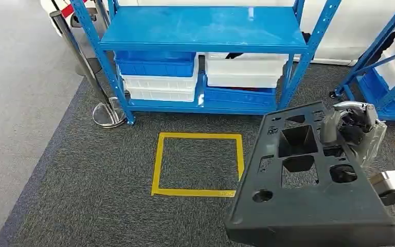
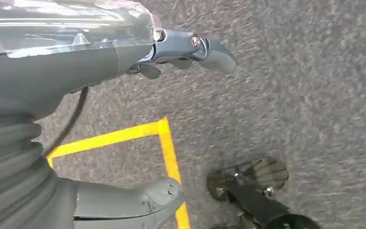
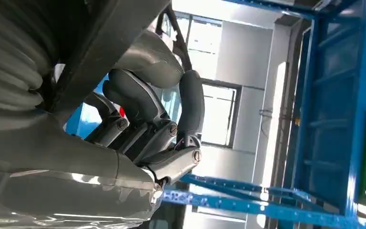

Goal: Take the parts from the cabinet and place them on the table.

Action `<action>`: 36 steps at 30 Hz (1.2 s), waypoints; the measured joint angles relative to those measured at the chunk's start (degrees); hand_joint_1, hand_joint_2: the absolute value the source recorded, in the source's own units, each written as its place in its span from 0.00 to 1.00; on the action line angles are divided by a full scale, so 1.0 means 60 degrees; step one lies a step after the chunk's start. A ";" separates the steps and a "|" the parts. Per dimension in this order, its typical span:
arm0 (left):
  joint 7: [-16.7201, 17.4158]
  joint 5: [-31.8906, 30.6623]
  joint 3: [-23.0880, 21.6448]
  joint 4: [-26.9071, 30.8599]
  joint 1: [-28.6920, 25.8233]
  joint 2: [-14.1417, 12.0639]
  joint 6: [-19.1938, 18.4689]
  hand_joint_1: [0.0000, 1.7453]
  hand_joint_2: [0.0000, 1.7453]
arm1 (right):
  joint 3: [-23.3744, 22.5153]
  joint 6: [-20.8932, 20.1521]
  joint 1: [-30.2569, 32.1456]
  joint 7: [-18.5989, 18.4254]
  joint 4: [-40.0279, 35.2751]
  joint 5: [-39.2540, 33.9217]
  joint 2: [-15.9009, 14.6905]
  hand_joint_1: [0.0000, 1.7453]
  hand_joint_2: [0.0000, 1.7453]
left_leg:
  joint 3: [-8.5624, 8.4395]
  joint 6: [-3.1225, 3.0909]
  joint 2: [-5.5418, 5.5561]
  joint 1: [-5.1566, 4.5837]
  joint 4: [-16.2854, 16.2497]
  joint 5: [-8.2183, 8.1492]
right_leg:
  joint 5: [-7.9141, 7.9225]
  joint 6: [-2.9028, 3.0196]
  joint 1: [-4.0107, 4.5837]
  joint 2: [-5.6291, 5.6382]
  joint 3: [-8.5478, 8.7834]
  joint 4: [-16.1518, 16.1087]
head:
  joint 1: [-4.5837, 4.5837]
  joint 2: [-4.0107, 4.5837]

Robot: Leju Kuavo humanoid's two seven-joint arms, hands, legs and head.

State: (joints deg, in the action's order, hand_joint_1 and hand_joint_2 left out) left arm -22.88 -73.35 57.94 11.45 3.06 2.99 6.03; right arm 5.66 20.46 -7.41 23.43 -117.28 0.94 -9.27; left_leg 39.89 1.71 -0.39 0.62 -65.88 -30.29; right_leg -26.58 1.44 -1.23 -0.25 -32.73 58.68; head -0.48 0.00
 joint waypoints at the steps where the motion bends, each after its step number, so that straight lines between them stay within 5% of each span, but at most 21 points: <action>1: 0.0004 -0.0004 0.0000 0.0000 0.0010 0.0000 0.0000 0.00 1.00 | -0.0018 -0.0007 -0.0035 -0.0025 0.0018 -0.0004 -0.0004 1.00 1.00 | 0.0185 0.0027 0.0001 0.0000 -0.0780 -0.0469 | 0.0111 0.0011 0.0017 -0.0003 -0.0138 0.0014 | 0.0000 0.0000; 2: 0.0007 -0.0015 0.0000 0.0000 0.0019 0.0000 0.0000 0.00 1.00 | -0.0037 -0.0022 -0.0075 -0.0054 0.0047 -0.0007 -0.0004 1.00 1.00 | 0.0293 0.0041 0.0001 0.0000 -0.1397 -0.0651 | 0.0215 0.0011 0.0034 -0.0003 -0.0284 0.0023 | 0.0000 0.0000; 4: 0.0018 -0.0062 0.0000 0.0000 0.0036 0.0000 0.0000 0.00 1.00 | -0.0058 -0.0022 -0.0099 -0.0083 0.0080 -0.0007 -0.0004 1.00 1.00 | -0.0027 0.0013 0.0001 0.0000 -0.1551 -0.0221 | 0.0433 -0.0014 0.0057 -0.0001 -0.0590 0.0052 | 0.0000 0.0000; 6: 0.0025 -0.0077 0.0000 0.0000 0.0049 0.0000 -0.0004 0.00 1.00 | -0.0088 -0.0022 -0.0130 -0.0106 0.0080 -0.0007 -0.0004 1.00 1.00 | -0.1022 -0.0081 0.0006 -0.0003 -0.0359 0.0396 | 0.0633 -0.0059 0.0071 0.0009 -0.0858 0.0078 | 0.0004 0.0000; 8: 0.0033 -0.0084 0.0000 0.0004 0.0102 -0.0015 -0.0007 0.00 1.00 | -0.0109 -0.0025 -0.0236 -0.0138 0.0080 -0.0007 -0.0004 1.00 1.00 | -0.2231 -0.0212 0.0025 -0.0082 0.1352 -0.0005 | 0.0794 -0.0157 0.0117 0.0013 -0.0987 0.0107 | 0.0004 0.0000; 9: 0.0036 -0.0087 0.0000 0.0004 0.0129 -0.0015 -0.0014 0.00 1.00 | -0.0124 -0.0022 -0.0313 -0.0178 0.0098 -0.0004 -0.0007 1.00 1.00 | -0.2291 -0.0215 0.0039 -0.0091 0.1518 -0.0056 | 0.0925 -0.0225 0.0085 -0.0014 -0.0996 0.0067 | -0.0021 0.0000; 12: 0.0036 -0.0117 0.0000 0.0000 0.0099 0.0000 -0.0058 0.00 1.00 | -0.0128 -0.0022 -0.0450 -0.0248 0.0189 -0.0004 -0.0007 1.00 1.00 | -0.2048 -0.0421 0.0026 -0.0074 0.1636 0.0277 | 0.1209 -0.0430 0.0086 -0.0017 -0.1058 -0.0092 | -0.0022 0.0000; 14: 0.0040 -0.0146 0.0000 0.0000 0.0117 0.0007 -0.0084 0.00 1.00 | -0.0131 -0.0040 -0.0488 -0.0299 0.0241 -0.0004 -0.0007 1.00 1.00 | -0.1819 -0.0600 -0.0045 -0.0058 0.1667 0.0542 | 0.0221 -0.0451 0.0046 0.0014 -0.1282 0.0477 | -0.0070 0.0000; 16: 0.0044 -0.0146 0.0000 0.0000 0.0111 0.0007 -0.0084 0.00 1.00 | -0.0149 -0.0036 -0.0529 -0.0317 0.0295 -0.0004 -0.0007 1.00 1.00 | -0.1497 -0.0615 -0.0047 -0.0084 0.1648 0.0785 | -0.0927 -0.0505 0.0041 0.0019 -0.1579 0.1897 | -0.0102 0.0000; 17: 0.0044 -0.0146 0.0000 0.0000 0.0115 0.0007 -0.0087 0.00 1.00 | -0.0149 -0.0036 -0.0532 -0.0324 0.0321 -0.0004 -0.0007 1.00 1.00 | -0.1333 -0.0614 -0.0047 -0.0093 0.1628 0.0904 | -0.1140 -0.0528 0.0043 0.0021 -0.1664 0.2528 | -0.0109 0.0000; 19: 0.0058 -0.0171 0.0000 0.0000 0.0113 0.0011 -0.0087 0.00 1.00 | -0.0153 -0.0036 -0.0559 -0.0375 0.0383 -0.0004 -0.0007 1.00 1.00 | -0.0951 -0.0579 -0.0049 -0.0101 0.1532 0.1127 | -0.0633 -0.0539 0.0044 0.0020 -0.1419 0.2929 | -0.0106 0.0000; 21: 0.0094 -0.0182 0.0000 0.0000 0.0111 0.0022 -0.0095 0.00 1.00 | -0.0171 -0.0036 -0.0613 -0.0393 0.0423 -0.0004 -0.0007 1.00 1.00 | -0.0610 -0.0523 -0.0047 -0.0096 0.1395 0.1288 | -0.0008 -0.0506 0.0041 0.0017 -0.0524 0.1964 | -0.0102 0.0000; 22: 0.0098 -0.0186 0.0000 0.0000 0.0119 0.0025 -0.0098 0.00 1.00 | -0.0182 -0.0036 -0.0659 -0.0401 0.0426 -0.0004 -0.0007 1.00 1.00 | -0.0496 -0.0483 -0.0042 -0.0098 0.1300 0.1358 | -0.0138 -0.0474 0.0042 0.0016 0.0181 0.1076 | -0.0109 0.0000; 23: 0.0102 -0.0189 -0.0004 0.0000 0.0111 0.0025 -0.0102 0.00 1.00 | -0.0189 -0.0036 -0.0724 -0.0412 0.0433 -0.0007 -0.0011 1.00 1.00 | -0.0388 -0.0425 -0.0022 -0.0155 0.1241 0.1398 | -0.0642 -0.0430 0.0117 0.0015 0.0728 0.0199 | -0.0123 0.0000; 24: 0.0102 -0.0193 -0.0004 0.0000 0.0104 0.0026 -0.0106 0.00 1.00 | -0.0193 -0.0029 -0.0758 -0.0397 0.0433 -0.0007 -0.0011 1.00 1.00 | -0.0366 -0.0381 -0.0032 -0.0153 0.1214 0.1474 | -0.0836 -0.0361 0.0118 0.0021 0.0889 -0.0175 | -0.0095 0.0000; 27: 0.0102 -0.0211 -0.0004 0.0000 0.0061 0.0018 -0.0109 0.00 1.00 | -0.0208 -0.0033 -0.0767 -0.0426 0.0481 -0.0015 -0.0015 1.00 1.00 | -0.0298 -0.0206 -0.0029 -0.0167 0.1324 0.1793 | -0.0574 -0.0197 0.0106 0.0009 0.0675 -0.0155 | -0.0102 0.0000; 29: 0.0102 -0.0215 -0.0004 0.0000 0.0059 0.0015 -0.0117 0.00 1.00 | -0.0204 -0.0040 -0.0814 -0.0474 0.0510 -0.0033 -0.0015 1.00 1.00 | -0.0075 -0.0097 0.0005 -0.0098 0.0903 0.1014 | -0.0329 -0.0046 0.0067 -0.0045 0.0453 -0.0178 | -0.0047 0.0000; 31: 0.0102 -0.0244 -0.0004 0.0000 0.0066 0.0026 -0.0153 0.00 1.00 | -0.0204 -0.0047 -0.0852 -0.0499 0.0532 -0.0036 -0.0015 1.00 1.00 | 0.0243 -0.0028 0.0004 -0.0046 -0.0364 -0.0183 | -0.0105 0.0018 0.0080 -0.0052 0.0178 -0.0167 | 0.0004 0.0000; 32: 0.0102 -0.0248 -0.0004 0.0000 0.0074 0.0026 -0.0157 0.00 1.00 | -0.0204 -0.0047 -0.0876 -0.0510 0.0557 -0.0036 -0.0015 1.00 1.00 | 0.0375 0.0002 0.0002 -0.0032 -0.1093 -0.0497 | 0.0013 0.0017 0.0091 -0.0052 0.0018 -0.0156 | 0.0007 0.0000; 34: 0.0102 -0.0259 -0.0004 0.0000 0.0081 0.0025 -0.0171 0.00 1.00 | -0.0204 -0.0051 -0.0907 -0.0532 0.0608 -0.0036 -0.0015 1.00 1.00 | 0.0250 0.0021 0.0004 -0.0023 -0.1722 -0.0194 | 0.0240 -0.0018 0.0094 -0.0049 -0.0321 -0.0097 | 0.0011 0.0000; 36: 0.0102 -0.0266 -0.0004 0.0000 0.0099 0.0025 -0.0189 0.00 1.00 | -0.0204 -0.0055 -0.0953 -0.0565 0.0656 -0.0033 -0.0015 1.00 1.00 | -0.0650 -0.0048 0.0012 -0.0024 -0.0776 0.0503 | 0.0432 -0.0077 0.0092 -0.0041 -0.0659 -0.0005 | 0.0011 0.0000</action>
State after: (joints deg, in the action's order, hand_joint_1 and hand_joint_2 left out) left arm -22.27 -74.95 57.92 11.45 3.65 3.15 4.90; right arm 4.44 20.13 -13.13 20.04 -113.35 0.74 -9.35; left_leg 35.99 1.42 -0.32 0.48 -70.53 -27.28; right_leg -23.98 0.98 -0.67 -0.50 -36.68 58.65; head -0.42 0.00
